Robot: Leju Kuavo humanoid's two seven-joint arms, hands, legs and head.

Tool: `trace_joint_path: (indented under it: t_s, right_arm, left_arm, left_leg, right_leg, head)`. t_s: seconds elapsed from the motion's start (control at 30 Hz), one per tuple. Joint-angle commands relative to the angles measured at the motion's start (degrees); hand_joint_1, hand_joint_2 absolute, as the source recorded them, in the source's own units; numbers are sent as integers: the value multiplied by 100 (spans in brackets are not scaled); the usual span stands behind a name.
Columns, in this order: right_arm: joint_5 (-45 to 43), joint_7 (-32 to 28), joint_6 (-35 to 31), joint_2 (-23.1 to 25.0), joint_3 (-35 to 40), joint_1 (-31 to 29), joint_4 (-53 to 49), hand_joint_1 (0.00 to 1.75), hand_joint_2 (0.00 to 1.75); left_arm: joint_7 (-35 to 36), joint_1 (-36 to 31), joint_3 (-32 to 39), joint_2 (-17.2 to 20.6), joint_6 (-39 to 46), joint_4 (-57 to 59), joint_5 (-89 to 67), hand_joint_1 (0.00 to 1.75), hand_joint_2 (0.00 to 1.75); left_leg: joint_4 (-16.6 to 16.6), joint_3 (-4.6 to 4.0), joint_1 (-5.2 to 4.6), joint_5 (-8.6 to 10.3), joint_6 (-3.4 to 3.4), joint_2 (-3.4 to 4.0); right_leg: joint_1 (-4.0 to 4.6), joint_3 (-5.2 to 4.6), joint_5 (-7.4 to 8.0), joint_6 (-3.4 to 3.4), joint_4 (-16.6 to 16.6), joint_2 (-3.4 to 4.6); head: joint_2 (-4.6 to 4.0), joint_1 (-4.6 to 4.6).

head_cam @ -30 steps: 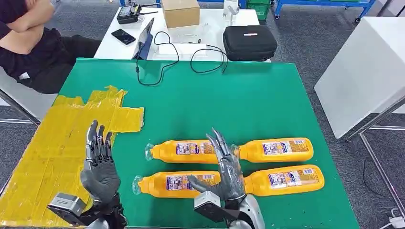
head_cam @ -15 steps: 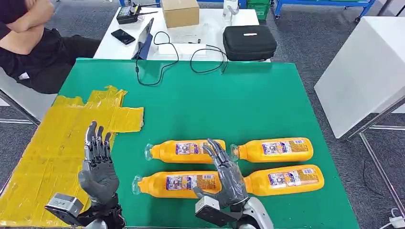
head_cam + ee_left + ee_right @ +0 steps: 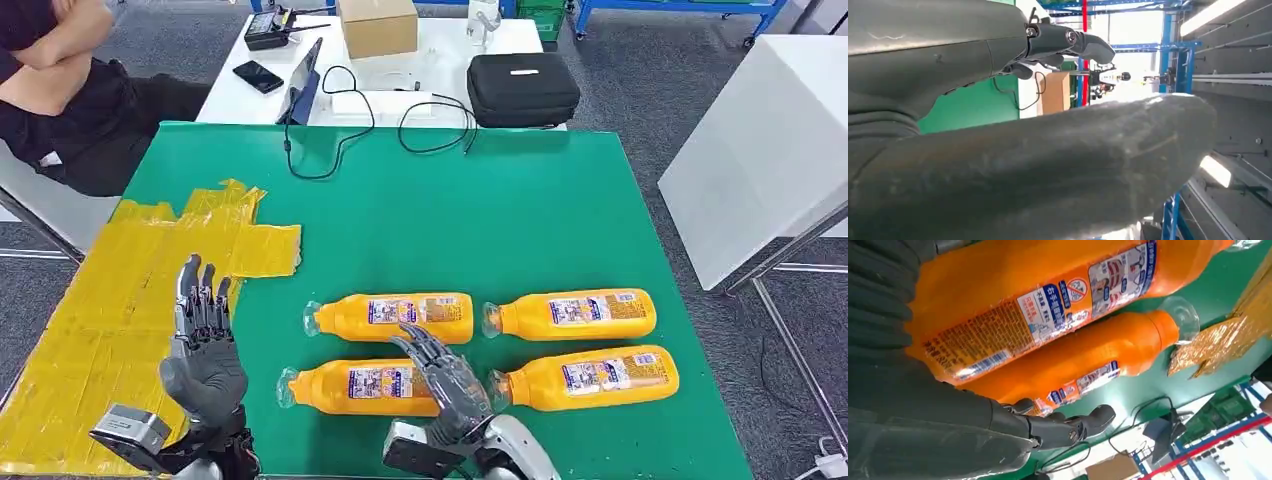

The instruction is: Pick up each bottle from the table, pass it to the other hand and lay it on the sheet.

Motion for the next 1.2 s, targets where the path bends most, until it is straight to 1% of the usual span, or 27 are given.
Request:
trace_joint_path:
  t_s: [0.03, 0.1, 0.13, 0.17, 0.2, 0.27, 0.33, 0.4, 0.47, 0.53, 0.63, 0.7, 0.73, 0.77, 0.8, 0.83, 0.87, 0.9, 1.03, 1.2]
  right_arm:
    - [-38, 5, 201, -25, 292, -493, 868, 0, 175]
    - [-38, 5, 201, -25, 292, -493, 868, 0, 175]
    - [-38, 5, 201, -25, 292, -493, 868, 0, 175]
    - [-38, 5, 201, -25, 292, -493, 868, 0, 175]
    - [-34, 3, 199, 22, 325, -545, 1014, 0, 175]
    - [-23, 0, 255, 58, 391, -608, 1168, 0, 175]
    - [-14, 15, 309, 95, 469, -706, 1415, 0, 175]
    - [88, 160, 319, 104, 550, -814, 1666, 0, 175]
    - [236, 414, 295, 139, 628, -963, 1998, 0, 175]
    - [338, 727, 429, 207, 707, -1118, 2405, 0, 175]
    - [365, 797, 490, 232, 758, -1197, 2613, 0, 175]
    - [365, 797, 490, 232, 758, -1197, 2613, 0, 175]
    - [365, 797, 490, 232, 758, -1197, 2613, 0, 175]
    - [365, 797, 490, 232, 758, -1197, 2613, 0, 175]
    - [314, 775, 710, 204, 817, -1206, 2670, 147, 175]
    - [297, 761, 733, 166, 823, -1188, 2670, 148, 175]
    - [273, 725, 743, 113, 834, -1159, 2655, 155, 175]
    - [244, 688, 755, 64, 833, -1134, 2651, 159, 175]
    - [209, 673, 823, -3, 872, -1137, 2666, 161, 175]
    - [209, 673, 823, -3, 872, -1137, 2666, 161, 175]
  left_arm:
    - [9, -166, 71, 76, -50, 259, 9, 0, 0]
    - [9, -166, 71, 76, -50, 259, 9, 0, 0]
    - [9, -166, 71, 76, -50, 259, 9, 0, 0]
    - [9, -166, 71, 76, -50, 259, 9, 0, 0]
    - [9, -177, 60, 82, -35, 268, 7, 0, 0]
    - [9, -178, 51, 85, -36, 271, 0, 0, 0]
    - [9, -185, 51, 92, -34, 282, 5, 0, 0]
    - [9, -177, 52, 97, -32, 275, 6, 0, 0]
    - [9, -139, 64, 88, -25, 238, -12, 0, 0]
    - [9, -84, 97, 72, -48, 196, -22, 0, 0]
    - [9, -49, 143, 54, -66, 160, -30, 0, 0]
    - [9, -49, 143, 54, -66, 160, -30, 0, 0]
    - [9, -49, 143, 54, -66, 160, -30, 0, 0]
    - [9, -49, 143, 54, -66, 160, -30, 0, 0]
    - [9, -43, 177, 39, -107, 125, 41, 0, 0]
    - [9, -42, 191, 44, -130, 118, 65, 0, 0]
    - [9, -42, 214, 46, -156, 107, 92, 0, 0]
    - [9, -48, 230, 47, -176, 110, 109, 0, 0]
    - [9, -64, 263, 35, -221, 123, 123, 0, 0]
    - [9, -64, 263, 35, -221, 123, 123, 0, 0]
  left_leg:
    - [-6, 23, 2, -6, -12, 20]
    - [-6, 12, -1, 0, -7, 7]
    - [-6, 30, 2, -8, -14, 15]
    - [-6, 22, 3, -5, -11, 14]
    - [-6, 16, 0, -2, -8, 10]
    - [-6, 34, 4, -11, -17, 23]
    - [-7, 23, 3, -4, -11, 18]
    - [-7, 29, 3, -6, -13, 21]
    - [-9, 39, 5, -7, -16, 27]
    - [-7, 31, 5, -3, -9, 21]
    - [-13, 63, 7, -6, -17, 41]
    - [-8, 86, 6, -20, -25, 36]
    - [-7, 94, 8, -30, -39, 40]
    - [-13, 110, 6, -33, -36, 35]
    - [-12, 102, 8, -37, -51, 36]
    - [-15, 110, 8, -37, -49, 33]
    - [-13, 121, 7, -41, -46, 34]
    - [-17, 125, 10, -38, -50, 33]
    - [-13, 164, 10, -43, -48, 37]
    - [-14, 170, 13, -42, -48, 36]
  right_leg:
    - [2, 20, -1, -2, -8, 11]
    - [-1, 11, 0, -1, -6, 1]
    - [3, 29, -6, -2, -9, 4]
    - [3, 21, -3, -2, -8, 5]
    - [0, 14, -1, -1, -6, 3]
    - [5, 33, -6, -3, -10, 9]
    - [3, 21, 0, -2, -10, 8]
    - [3, 26, -2, -2, -10, 9]
    - [5, 35, -3, -3, -12, 11]
    - [5, 26, 1, -2, -10, 10]
    - [6, 50, 0, -4, -16, 18]
    - [4, 17, -9, -11, -9, 22]
    - [6, 19, -17, -22, -10, 29]
    - [3, 32, -24, -24, -13, 31]
    - [5, 27, -22, -23, -13, 31]
    - [5, 34, -23, -23, -16, 29]
    - [3, 43, -27, -23, -13, 33]
    - [6, 49, -24, -24, -19, 28]
    - [5, 82, -26, -25, -14, 48]
    - [8, 87, -25, -25, -17, 46]
  head:
    - [0, 0]
    - [0, 0]
    - [0, 0]
    - [0, 0]
    - [0, 0]
    - [0, 0]
    - [0, 2]
    - [0, 0]
    - [0, 0]
    - [0, 0]
    - [0, 0]
    - [0, 2]
    - [0, 2]
    - [0, 0]
    - [0, 2]
    - [0, 0]
    - [0, 2]
    - [0, 0]
    - [0, 0]
    - [0, -2]
